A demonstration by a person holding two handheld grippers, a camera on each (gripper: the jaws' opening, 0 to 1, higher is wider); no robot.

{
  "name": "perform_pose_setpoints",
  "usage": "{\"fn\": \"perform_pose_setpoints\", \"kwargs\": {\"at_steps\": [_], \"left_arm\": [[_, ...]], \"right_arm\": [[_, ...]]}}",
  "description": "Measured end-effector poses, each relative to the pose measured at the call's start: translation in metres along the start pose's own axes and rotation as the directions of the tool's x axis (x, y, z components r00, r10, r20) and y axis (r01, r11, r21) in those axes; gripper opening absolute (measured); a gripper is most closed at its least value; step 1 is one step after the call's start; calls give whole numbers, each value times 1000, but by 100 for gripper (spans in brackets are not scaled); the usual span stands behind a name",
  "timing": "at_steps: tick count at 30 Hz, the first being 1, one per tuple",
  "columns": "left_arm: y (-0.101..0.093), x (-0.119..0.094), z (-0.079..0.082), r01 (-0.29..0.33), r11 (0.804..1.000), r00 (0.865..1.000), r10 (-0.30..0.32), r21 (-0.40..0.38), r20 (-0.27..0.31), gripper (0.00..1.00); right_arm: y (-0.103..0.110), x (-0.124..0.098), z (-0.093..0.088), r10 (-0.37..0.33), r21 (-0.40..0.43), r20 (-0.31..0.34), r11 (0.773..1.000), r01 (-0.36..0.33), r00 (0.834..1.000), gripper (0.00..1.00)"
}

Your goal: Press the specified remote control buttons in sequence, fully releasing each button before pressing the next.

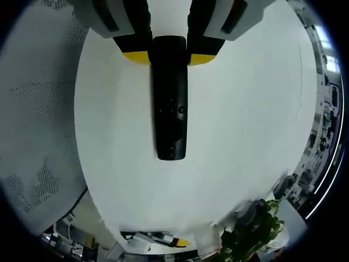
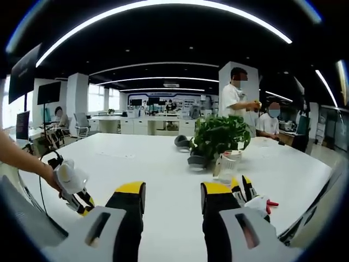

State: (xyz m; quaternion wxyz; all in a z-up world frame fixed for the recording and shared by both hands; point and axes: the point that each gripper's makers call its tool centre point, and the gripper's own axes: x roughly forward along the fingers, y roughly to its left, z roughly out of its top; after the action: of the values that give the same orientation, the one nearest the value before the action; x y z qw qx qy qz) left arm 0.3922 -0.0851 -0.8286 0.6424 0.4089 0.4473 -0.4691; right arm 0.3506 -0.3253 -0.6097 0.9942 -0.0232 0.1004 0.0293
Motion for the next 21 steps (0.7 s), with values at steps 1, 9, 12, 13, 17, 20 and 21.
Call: {"fn": "perform_pose_setpoints", "kwargs": {"at_steps": [1,9,12,13,17,20,21], "left_arm": [[-2,0,-1,2,1000,1000,-2,-6,1,23],[-23,0,-5,18,1000,1000,-18,-16,21,23],[-30,-2,-6,21,1000,1000,-21,-16,23,23],[-31,-1,-6,19,1000,1000,-19,-13,22,23],[-39,0,-5,14,1000,1000,-14,4,18,23],[-45,-2,-6,8,1000,1000,-9,17,15,23],[-47,-2,-5,10,1000,1000,-10,20,17,23]], "right_arm": [[0,0,0,2,0,-1,1000,-2,1000,41],[4,0,-2,17,-10,-14,1000,-17,1000,37],[3,0,-3,12,-7,-15,1000,-12,1000,36],[3,-1,-3,11,-5,-15,1000,-11,1000,36],[0,-1,-4,1,-5,-18,1000,-1,1000,36],[-3,-1,-5,-13,2,-22,1000,14,1000,35],[-4,-1,-5,-15,6,-26,1000,15,1000,34]]}}
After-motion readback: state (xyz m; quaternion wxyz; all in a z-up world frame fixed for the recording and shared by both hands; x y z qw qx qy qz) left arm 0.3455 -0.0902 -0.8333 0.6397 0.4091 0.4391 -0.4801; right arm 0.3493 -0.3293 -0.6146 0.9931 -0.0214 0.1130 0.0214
